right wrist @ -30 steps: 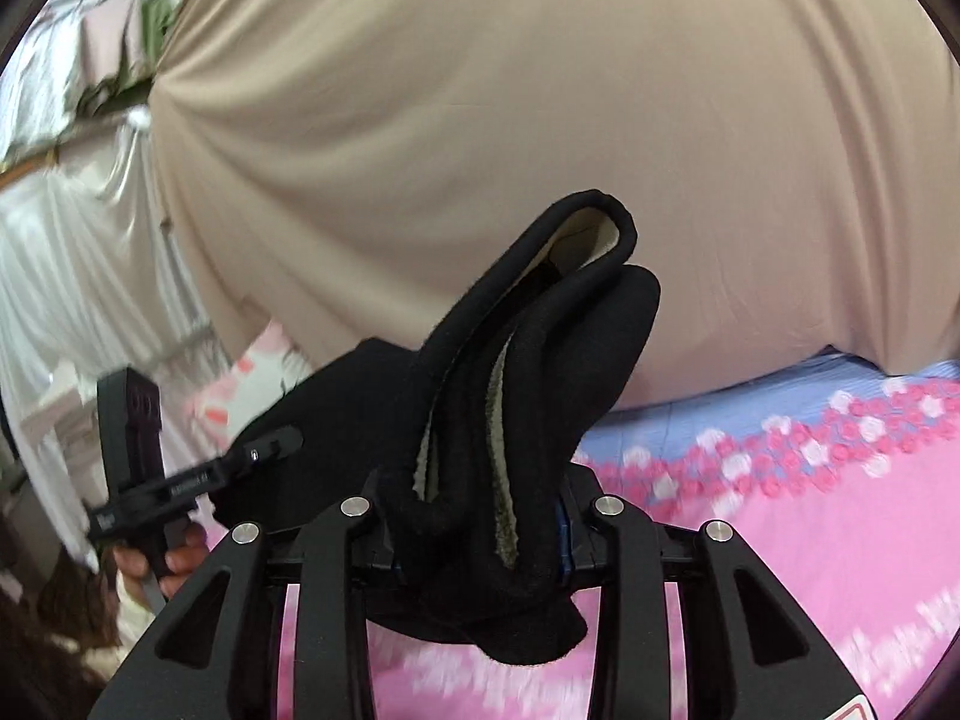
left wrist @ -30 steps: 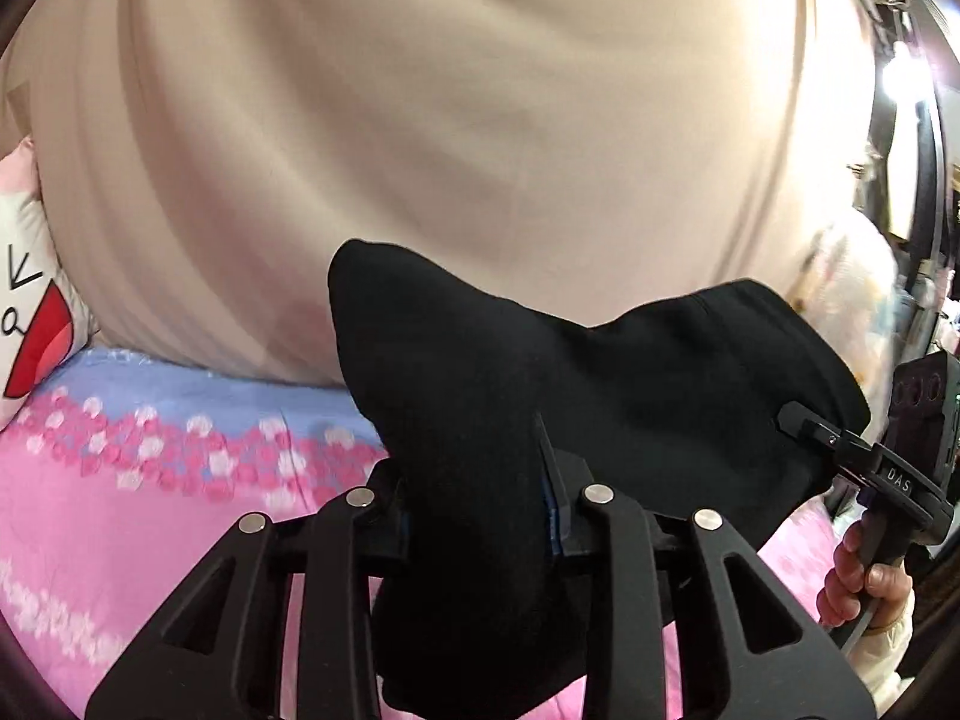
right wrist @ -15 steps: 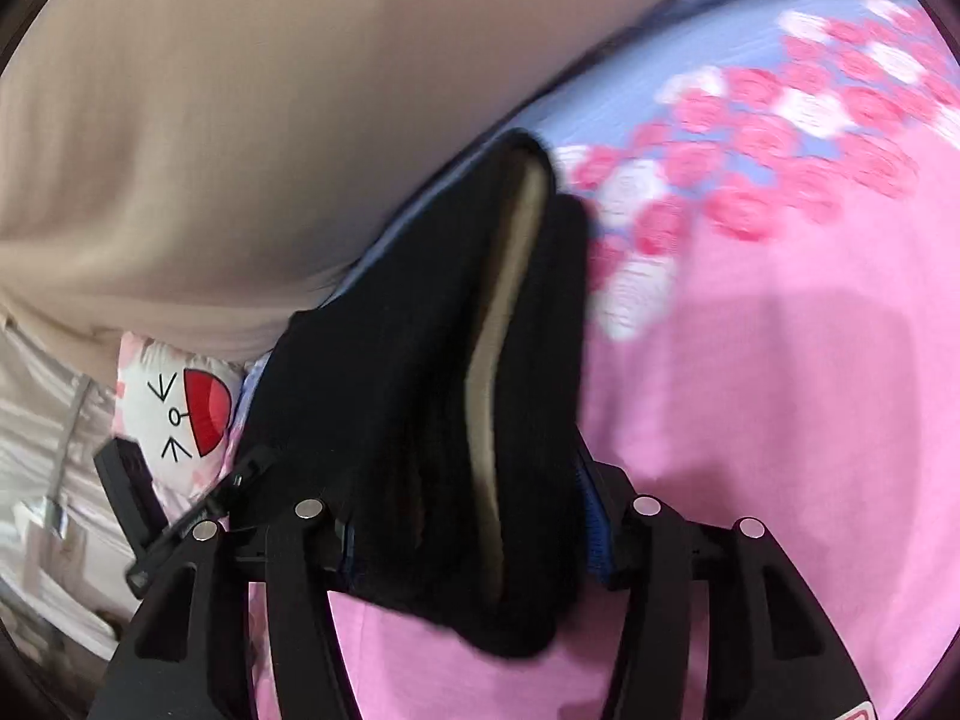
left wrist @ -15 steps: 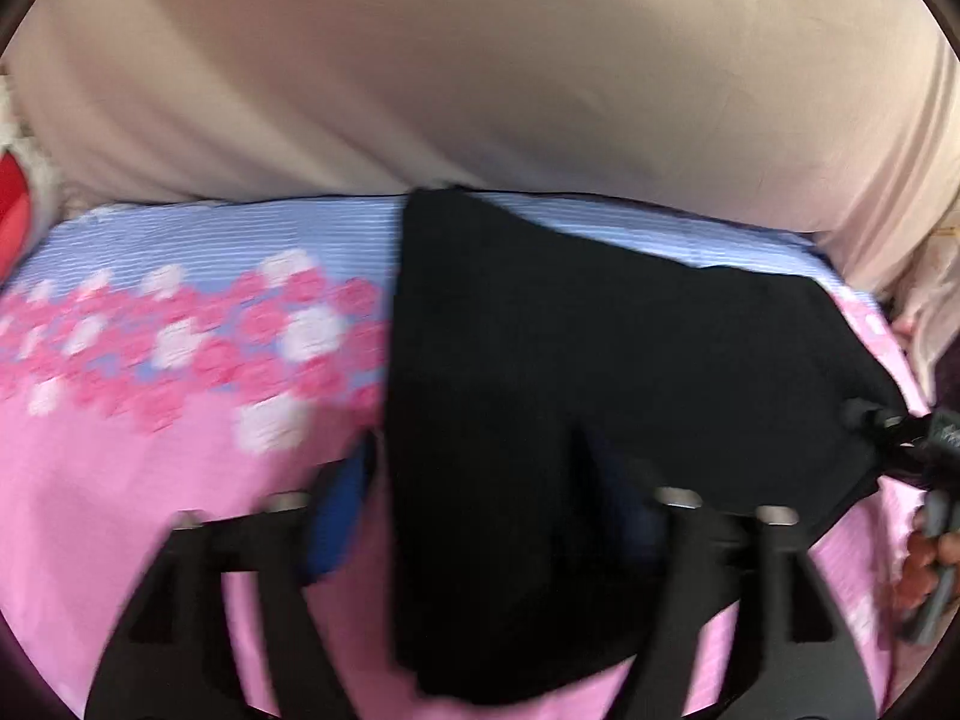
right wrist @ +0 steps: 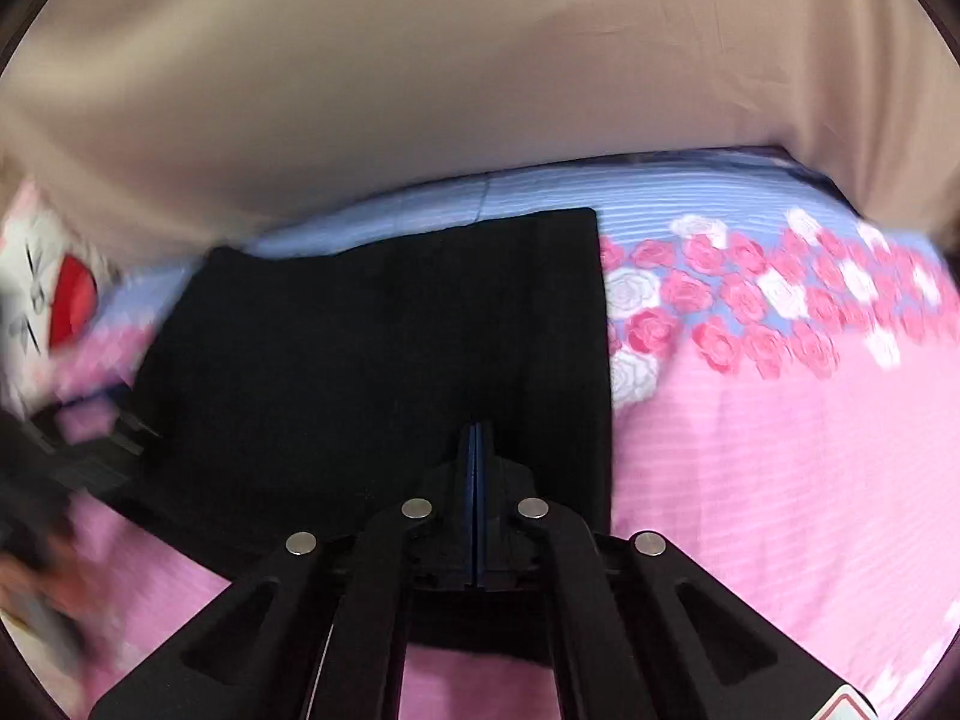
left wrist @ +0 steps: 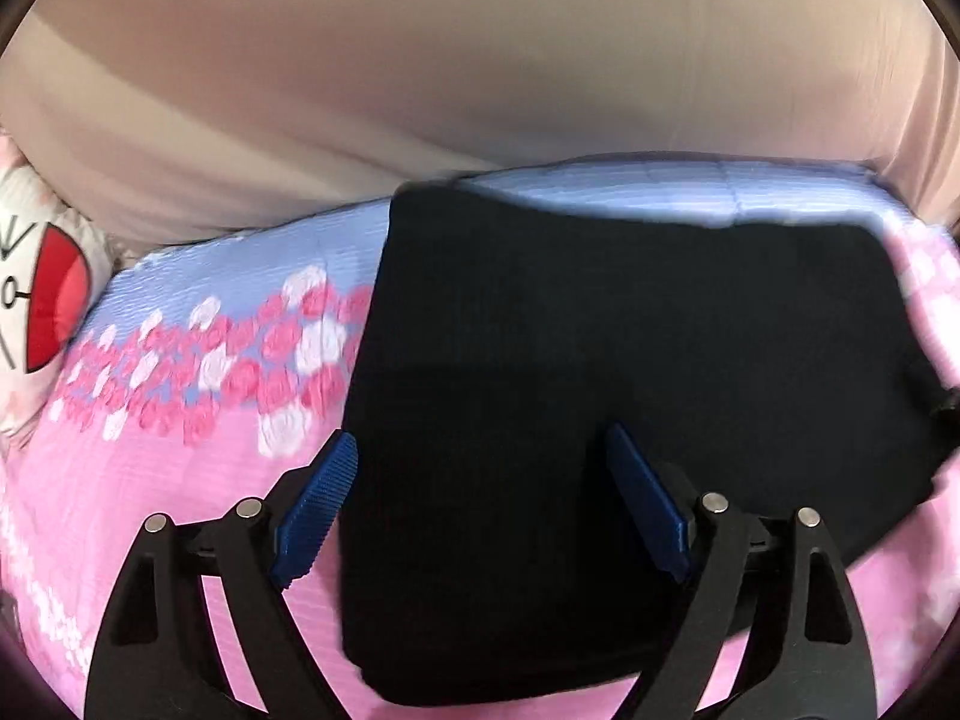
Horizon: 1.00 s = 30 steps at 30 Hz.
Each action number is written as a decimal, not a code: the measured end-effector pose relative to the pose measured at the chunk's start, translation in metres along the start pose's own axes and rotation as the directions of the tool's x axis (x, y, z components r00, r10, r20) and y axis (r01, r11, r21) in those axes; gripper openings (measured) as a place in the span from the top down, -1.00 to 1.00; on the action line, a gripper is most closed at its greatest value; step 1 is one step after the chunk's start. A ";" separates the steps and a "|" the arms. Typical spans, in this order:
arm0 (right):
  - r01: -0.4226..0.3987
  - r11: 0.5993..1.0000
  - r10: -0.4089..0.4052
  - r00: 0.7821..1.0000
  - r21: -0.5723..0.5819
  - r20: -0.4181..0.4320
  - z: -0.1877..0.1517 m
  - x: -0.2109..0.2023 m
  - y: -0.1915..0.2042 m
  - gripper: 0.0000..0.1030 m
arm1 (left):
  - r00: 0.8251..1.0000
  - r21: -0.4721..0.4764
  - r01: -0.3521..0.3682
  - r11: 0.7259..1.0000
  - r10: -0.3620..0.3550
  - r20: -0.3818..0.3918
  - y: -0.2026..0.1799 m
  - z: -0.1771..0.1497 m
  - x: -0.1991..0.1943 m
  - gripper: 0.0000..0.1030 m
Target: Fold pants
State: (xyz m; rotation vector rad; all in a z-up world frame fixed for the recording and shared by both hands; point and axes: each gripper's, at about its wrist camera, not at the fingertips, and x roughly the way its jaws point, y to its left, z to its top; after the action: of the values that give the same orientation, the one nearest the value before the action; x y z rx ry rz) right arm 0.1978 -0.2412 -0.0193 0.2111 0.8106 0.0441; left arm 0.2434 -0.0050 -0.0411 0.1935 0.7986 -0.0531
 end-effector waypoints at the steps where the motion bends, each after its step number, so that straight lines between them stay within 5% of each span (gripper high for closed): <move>1: 0.026 1.000 -0.026 1.000 -0.004 0.013 0.000 -0.011 0.006 0.93 | 0.999 0.007 -0.023 1.000 0.023 0.031 -0.004 -0.003 -0.009 -0.58; 6: 0.033 0.995 -0.017 0.984 -0.089 0.176 -0.017 -0.074 0.045 0.83 | 0.991 0.068 -0.011 0.998 0.002 0.131 -0.021 -0.014 -0.067 -0.59; 10: 0.038 0.996 -0.021 0.976 -0.077 0.219 -0.036 -0.101 0.052 0.83 | 0.984 0.041 0.018 0.999 -0.026 0.178 -0.019 -0.025 -0.111 -0.61; 20: 0.040 0.999 -0.034 0.980 -0.027 0.195 -0.074 -0.126 0.054 0.83 | 0.987 -0.021 0.058 0.998 -0.054 0.148 -0.005 -0.059 -0.153 -0.83; 30: 0.058 0.998 -0.052 0.985 -0.031 0.166 -0.111 -0.136 0.064 0.83 | 0.995 -0.059 0.075 0.995 -0.072 0.064 0.011 -0.089 -0.148 -0.87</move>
State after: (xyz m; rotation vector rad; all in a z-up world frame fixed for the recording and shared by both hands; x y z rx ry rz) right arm 0.0265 -0.1764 0.0172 0.1569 0.6499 -0.0108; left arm 0.0792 0.0194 0.0058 0.1041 0.7442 -0.1035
